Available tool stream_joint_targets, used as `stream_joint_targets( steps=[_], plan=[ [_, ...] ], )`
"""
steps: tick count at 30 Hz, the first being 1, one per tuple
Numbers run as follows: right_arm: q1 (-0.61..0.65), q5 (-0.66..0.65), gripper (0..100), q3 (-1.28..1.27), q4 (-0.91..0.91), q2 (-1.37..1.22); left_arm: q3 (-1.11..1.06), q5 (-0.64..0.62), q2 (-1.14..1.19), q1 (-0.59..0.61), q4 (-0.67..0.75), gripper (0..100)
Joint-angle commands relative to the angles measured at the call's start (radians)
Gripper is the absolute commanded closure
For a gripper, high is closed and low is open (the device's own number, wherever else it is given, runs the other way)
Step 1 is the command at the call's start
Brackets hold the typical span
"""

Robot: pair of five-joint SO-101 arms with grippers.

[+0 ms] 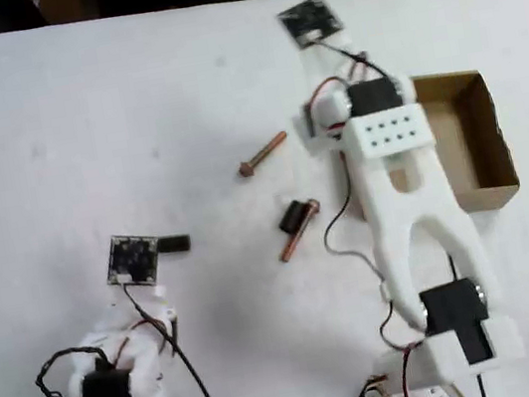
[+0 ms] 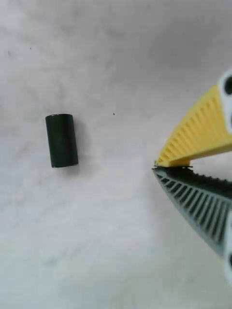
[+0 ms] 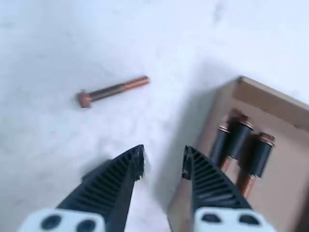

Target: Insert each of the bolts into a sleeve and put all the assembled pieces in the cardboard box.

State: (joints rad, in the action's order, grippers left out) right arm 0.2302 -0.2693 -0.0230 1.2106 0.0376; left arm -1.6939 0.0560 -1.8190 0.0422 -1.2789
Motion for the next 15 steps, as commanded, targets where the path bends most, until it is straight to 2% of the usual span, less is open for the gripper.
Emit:
stream_joint_targets(
  steps=[1, 15],
  plan=[
    [0.091, 0.002, 88.9, 0.049, 0.008, 0.068, 0.002, 0.005, -0.007, 0.042, 0.005, 98],
    [0.278, 0.002, 88.6, 0.015, 0.002, 0.068, 0.002, 0.005, -0.008, 0.328, 0.002, 98]
  ],
)
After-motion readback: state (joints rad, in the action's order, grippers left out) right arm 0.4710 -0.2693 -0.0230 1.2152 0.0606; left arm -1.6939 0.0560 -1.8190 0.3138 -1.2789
